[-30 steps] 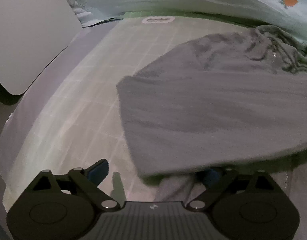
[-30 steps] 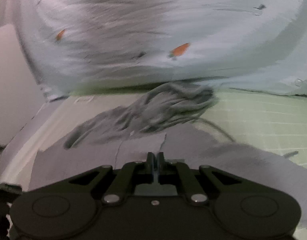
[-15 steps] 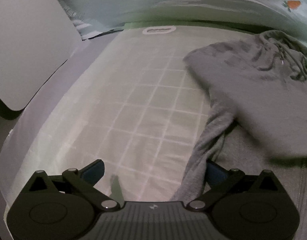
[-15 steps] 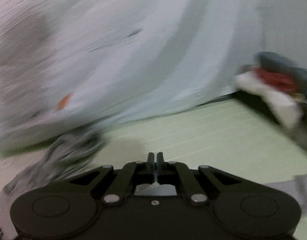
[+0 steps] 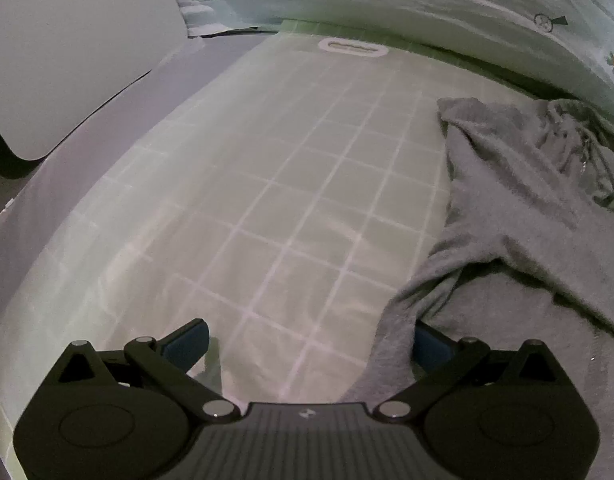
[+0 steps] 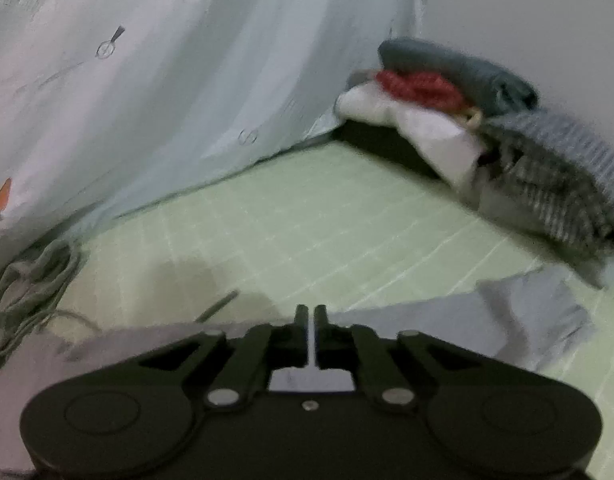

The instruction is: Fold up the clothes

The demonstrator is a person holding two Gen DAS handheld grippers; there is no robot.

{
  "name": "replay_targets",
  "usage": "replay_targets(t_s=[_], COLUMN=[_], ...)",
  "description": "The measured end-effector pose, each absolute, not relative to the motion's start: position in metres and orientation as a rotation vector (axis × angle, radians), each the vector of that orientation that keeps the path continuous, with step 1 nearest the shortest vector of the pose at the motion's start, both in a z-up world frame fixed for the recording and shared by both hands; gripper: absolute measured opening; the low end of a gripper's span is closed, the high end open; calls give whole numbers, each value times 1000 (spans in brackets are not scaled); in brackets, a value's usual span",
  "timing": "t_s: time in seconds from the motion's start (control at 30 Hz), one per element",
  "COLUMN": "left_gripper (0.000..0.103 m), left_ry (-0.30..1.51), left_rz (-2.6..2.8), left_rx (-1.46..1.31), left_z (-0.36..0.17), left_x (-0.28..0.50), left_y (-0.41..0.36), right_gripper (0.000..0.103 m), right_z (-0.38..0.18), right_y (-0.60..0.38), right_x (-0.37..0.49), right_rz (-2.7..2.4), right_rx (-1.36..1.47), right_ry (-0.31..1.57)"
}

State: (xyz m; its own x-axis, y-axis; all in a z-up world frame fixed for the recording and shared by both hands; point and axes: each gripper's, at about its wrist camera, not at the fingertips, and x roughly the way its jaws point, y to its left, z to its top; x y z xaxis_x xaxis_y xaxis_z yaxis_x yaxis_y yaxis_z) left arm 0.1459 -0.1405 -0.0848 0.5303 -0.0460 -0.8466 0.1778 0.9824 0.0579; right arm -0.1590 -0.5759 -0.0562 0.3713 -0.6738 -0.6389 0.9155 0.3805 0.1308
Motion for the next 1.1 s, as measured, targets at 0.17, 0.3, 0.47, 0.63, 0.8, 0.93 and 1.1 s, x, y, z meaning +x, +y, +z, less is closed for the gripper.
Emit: replay_targets(t_s=[0.17,0.3,0.47,0.63,0.8,0.93,1.1], left_gripper=[102,102,102,102,103,103,103], left_ry=[952,927,956,930,942,974,956], left_rz=[-187,-279,-368,-325,-184,-185,-171], left_rx=[124,165,272,375,367,263,273], left_z=[-68,-64,-76,-86,-90,-93,-94], left_x=[145,153,167,176,196,200,194], left_y=[-145,-162,-191,-203,-185,-173,-178], right_gripper=[42,57,79,86,89,91,84], right_z=[-72,-87,-98,-102,-107,-110,-109], right_y=[-564,-565,-567,-563,-561,-557,-555], right_x=[-145,-137,-131,-123,-117,-111,-112], right_rz=[-992,-958,-933,-923,-929,-930,-912], right_rx=[553,605,637,577,524,471,454], right_ry=[601,650,681,724,765,794,788])
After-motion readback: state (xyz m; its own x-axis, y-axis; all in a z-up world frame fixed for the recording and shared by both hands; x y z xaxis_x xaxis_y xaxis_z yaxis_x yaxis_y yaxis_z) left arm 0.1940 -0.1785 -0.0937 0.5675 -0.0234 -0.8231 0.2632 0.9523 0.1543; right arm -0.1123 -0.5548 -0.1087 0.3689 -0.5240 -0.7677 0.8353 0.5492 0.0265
